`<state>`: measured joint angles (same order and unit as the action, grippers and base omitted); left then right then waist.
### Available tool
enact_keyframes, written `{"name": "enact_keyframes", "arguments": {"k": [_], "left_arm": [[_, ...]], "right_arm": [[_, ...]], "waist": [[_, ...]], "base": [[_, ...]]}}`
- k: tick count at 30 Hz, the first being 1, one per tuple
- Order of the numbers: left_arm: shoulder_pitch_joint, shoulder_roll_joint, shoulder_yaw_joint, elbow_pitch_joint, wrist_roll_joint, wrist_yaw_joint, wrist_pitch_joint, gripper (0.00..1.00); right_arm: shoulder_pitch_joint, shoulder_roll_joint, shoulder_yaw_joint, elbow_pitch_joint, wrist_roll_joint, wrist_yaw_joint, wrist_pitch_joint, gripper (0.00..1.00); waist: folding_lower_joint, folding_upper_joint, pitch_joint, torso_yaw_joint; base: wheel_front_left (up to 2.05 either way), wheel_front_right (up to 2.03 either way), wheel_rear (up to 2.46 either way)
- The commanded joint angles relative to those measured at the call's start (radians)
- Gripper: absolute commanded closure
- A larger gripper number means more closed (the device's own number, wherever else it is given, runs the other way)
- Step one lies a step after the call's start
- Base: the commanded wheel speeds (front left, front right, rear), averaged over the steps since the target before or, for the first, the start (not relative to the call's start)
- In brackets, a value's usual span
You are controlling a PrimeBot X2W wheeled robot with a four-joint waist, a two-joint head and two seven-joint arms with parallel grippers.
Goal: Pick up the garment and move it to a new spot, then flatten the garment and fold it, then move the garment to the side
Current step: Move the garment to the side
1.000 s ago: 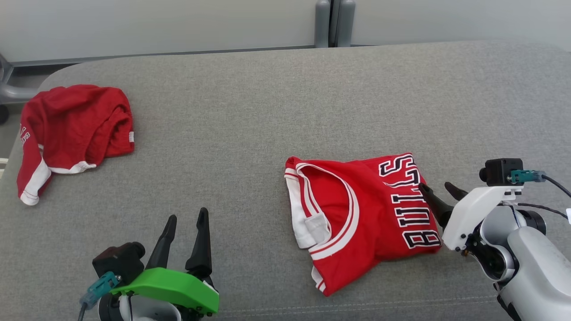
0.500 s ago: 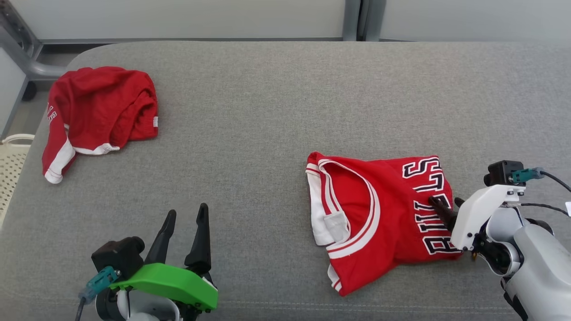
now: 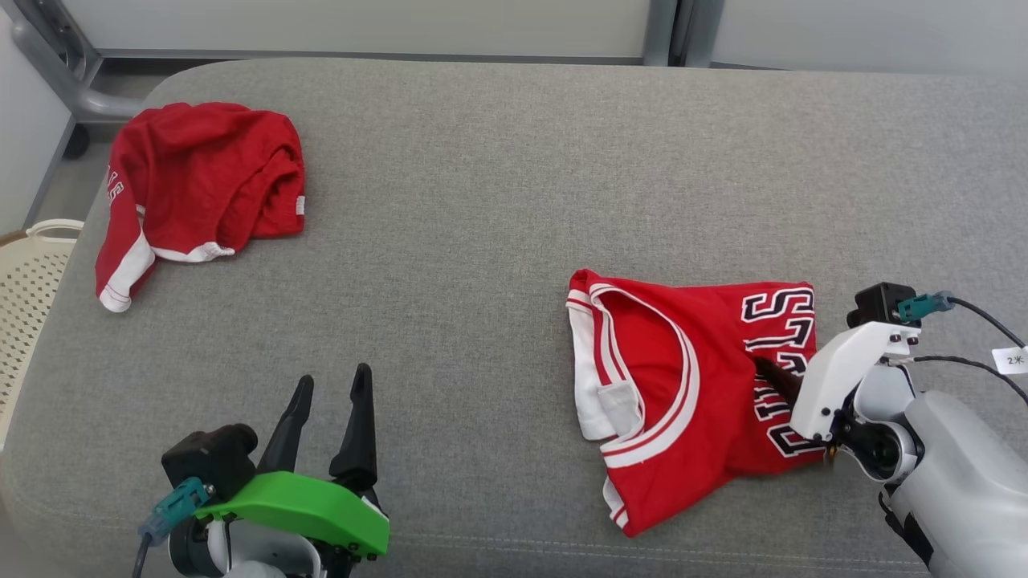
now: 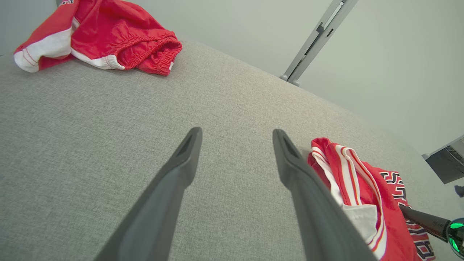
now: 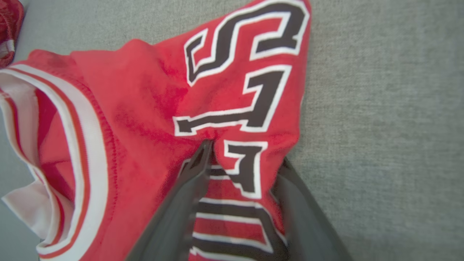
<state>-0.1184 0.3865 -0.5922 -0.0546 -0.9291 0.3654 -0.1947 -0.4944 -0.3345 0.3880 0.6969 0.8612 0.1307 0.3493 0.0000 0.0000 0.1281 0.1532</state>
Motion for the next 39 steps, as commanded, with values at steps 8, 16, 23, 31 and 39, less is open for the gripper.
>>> {"name": "enact_keyframes", "arguments": {"k": [8, 16, 23, 31, 39], "left_arm": [[-0.014, 0.002, 0.009, 0.001, 0.004, 0.004, -0.009, 0.0], [-0.025, 0.004, 0.007, -0.009, 0.01, 0.002, -0.007, 0.0], [-0.053, 0.018, 0.003, -0.029, 0.025, 0.009, 0.006, 0.0], [-0.108, 0.051, 0.0, -0.074, 0.054, 0.023, 0.04, 0.0], [-0.174, 0.083, -0.005, -0.138, 0.093, 0.041, 0.081, 0.0]], "right_arm": [[-0.074, -0.044, 0.035, 0.036, 0.009, -0.001, -0.062, 1.0], [-0.163, -0.127, 0.048, 0.062, -0.018, -0.001, -0.084, 1.0], [-0.237, -0.204, 0.05, 0.057, -0.044, -0.001, -0.073, 1.0], [-0.347, -0.268, 0.033, 0.064, -0.085, -0.001, -0.08, 1.0], [-0.46, -0.297, 0.012, 0.106, -0.128, -0.001, -0.108, 1.0]], "waist": [[0.0, 0.0, 0.01, -0.033], [0.0, 0.0, 0.017, -0.104], [0.0, 0.0, 0.049, -0.183], [0.0, 0.0, 0.128, -0.273], [0.0, 0.0, 0.211, -0.325]], "base": [[0.0, 0.0, 0.0], [0.0, 0.0, 0.0], [0.0, 0.0, 0.0], [0.0, 0.0, 0.0], [0.0, 0.0, 0.0]]}}
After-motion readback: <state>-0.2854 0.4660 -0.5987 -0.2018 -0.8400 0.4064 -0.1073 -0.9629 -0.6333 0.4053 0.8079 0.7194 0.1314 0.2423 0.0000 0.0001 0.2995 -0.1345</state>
